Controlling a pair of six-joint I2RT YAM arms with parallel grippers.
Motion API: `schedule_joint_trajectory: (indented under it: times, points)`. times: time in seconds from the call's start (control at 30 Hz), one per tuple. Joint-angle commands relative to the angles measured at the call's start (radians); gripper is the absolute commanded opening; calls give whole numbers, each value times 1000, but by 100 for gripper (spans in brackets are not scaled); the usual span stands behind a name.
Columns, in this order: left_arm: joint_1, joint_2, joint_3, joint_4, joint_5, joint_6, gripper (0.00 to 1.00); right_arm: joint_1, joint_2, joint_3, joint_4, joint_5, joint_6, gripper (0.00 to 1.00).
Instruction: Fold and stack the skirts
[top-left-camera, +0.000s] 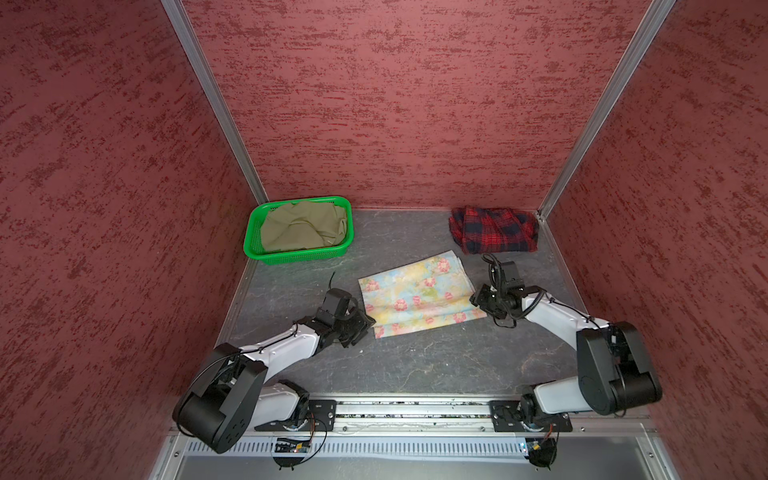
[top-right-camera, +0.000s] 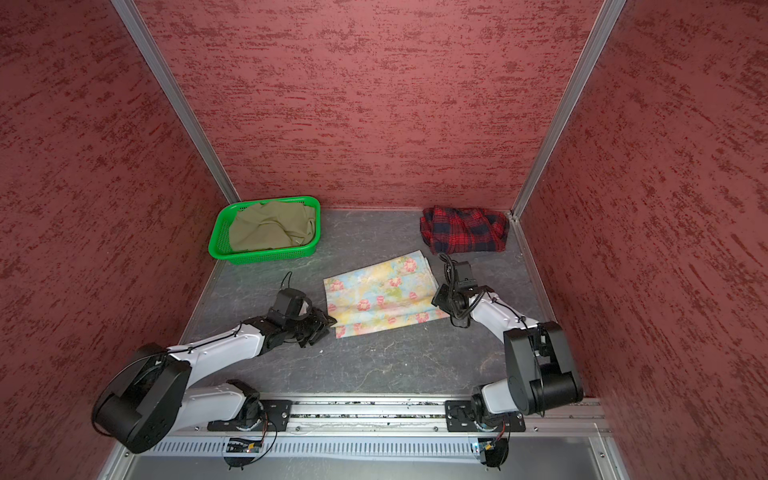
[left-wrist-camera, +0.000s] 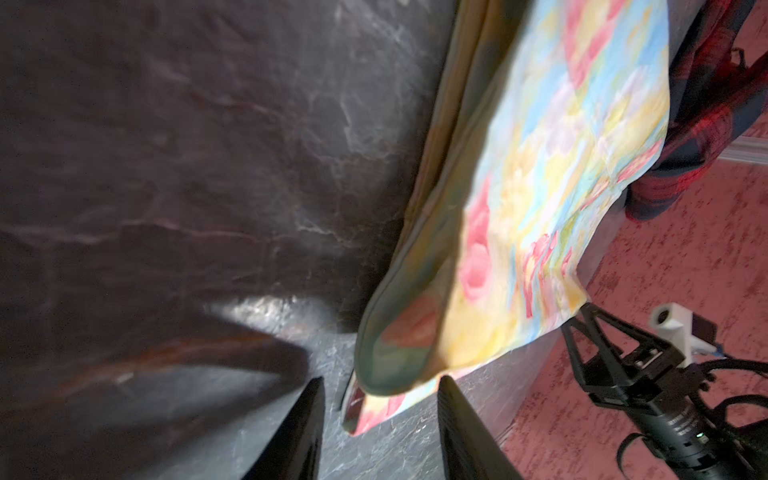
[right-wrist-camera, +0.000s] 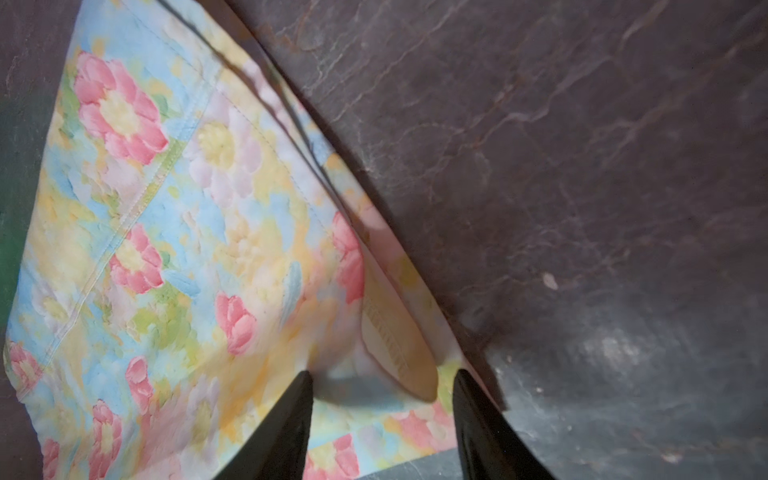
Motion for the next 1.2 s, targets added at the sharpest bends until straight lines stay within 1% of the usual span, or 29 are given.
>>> schedule_joint_trajectory:
  times: [0.0, 0.1, 0.17, 0.27, 0.3, 0.5, 0.63, 0.87, 1.17]
  points:
    - [2, 14, -11, 108, -10, -86, 39, -7, -37, -32, 85, -35, 91, 55]
    - [3, 18, -10, 107, -38, -90, 28, -7, -49, -60, 122, -43, 136, 55]
    - [1, 15, -13, 115, -67, -90, 17, -8, -59, -75, 143, -42, 155, 54]
    - [-3, 20, -8, 136, -107, -84, 6, -10, -80, -93, 159, -33, 174, 54]
    - [-2, 27, -3, 137, -113, -80, 1, -11, -85, -95, 163, -31, 179, 54]
    - [-8, 58, 23, 143, -107, -58, 0, -29, -86, -98, 184, -46, 190, 50]
    - [-13, 44, 25, 133, -113, -53, 0, -31, -93, -99, 182, -51, 206, 48]
    - [-18, 16, 30, 105, -124, -43, 0, -33, -110, -116, 152, -68, 224, 47]
    - [-26, 17, 40, 96, -129, -42, 0, -34, -178, -159, 117, -80, 263, 55]
